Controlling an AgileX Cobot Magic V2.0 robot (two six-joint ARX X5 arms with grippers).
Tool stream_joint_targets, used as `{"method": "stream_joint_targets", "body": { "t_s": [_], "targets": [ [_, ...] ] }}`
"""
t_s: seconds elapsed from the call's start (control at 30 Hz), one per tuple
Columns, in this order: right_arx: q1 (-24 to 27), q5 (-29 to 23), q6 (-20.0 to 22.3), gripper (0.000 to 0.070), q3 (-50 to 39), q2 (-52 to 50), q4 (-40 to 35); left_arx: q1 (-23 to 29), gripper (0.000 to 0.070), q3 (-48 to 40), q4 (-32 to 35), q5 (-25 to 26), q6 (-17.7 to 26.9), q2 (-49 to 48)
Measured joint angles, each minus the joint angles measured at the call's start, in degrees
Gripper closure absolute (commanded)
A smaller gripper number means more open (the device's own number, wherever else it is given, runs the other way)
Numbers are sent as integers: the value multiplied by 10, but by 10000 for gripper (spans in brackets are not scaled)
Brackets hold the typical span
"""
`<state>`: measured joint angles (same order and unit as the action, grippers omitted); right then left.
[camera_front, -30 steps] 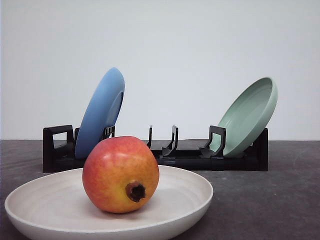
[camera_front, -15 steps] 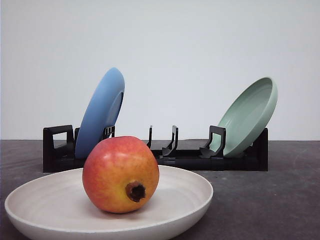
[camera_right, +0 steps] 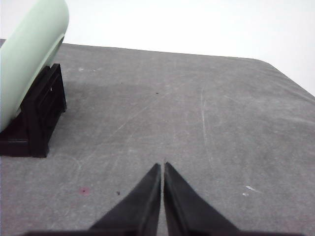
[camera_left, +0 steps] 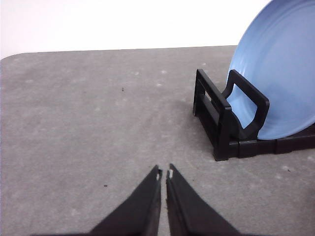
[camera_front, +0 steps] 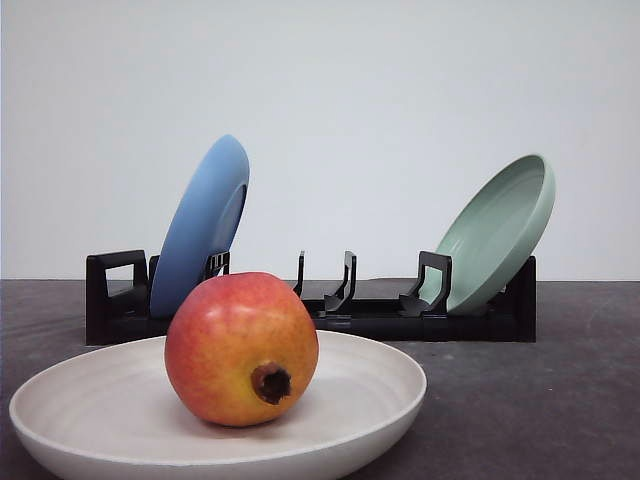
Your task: Place pomegranate in white plate
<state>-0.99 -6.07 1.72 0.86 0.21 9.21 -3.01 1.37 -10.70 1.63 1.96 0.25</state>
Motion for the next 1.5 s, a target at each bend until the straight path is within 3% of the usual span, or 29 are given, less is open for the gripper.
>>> {"method": "stream_joint_targets", "body": {
  "t_s": [1.5],
  "targets": [
    [0, 0, 0, 697, 0, 0, 0, 0, 700, 0, 0, 0, 0, 0]
  ]
}}
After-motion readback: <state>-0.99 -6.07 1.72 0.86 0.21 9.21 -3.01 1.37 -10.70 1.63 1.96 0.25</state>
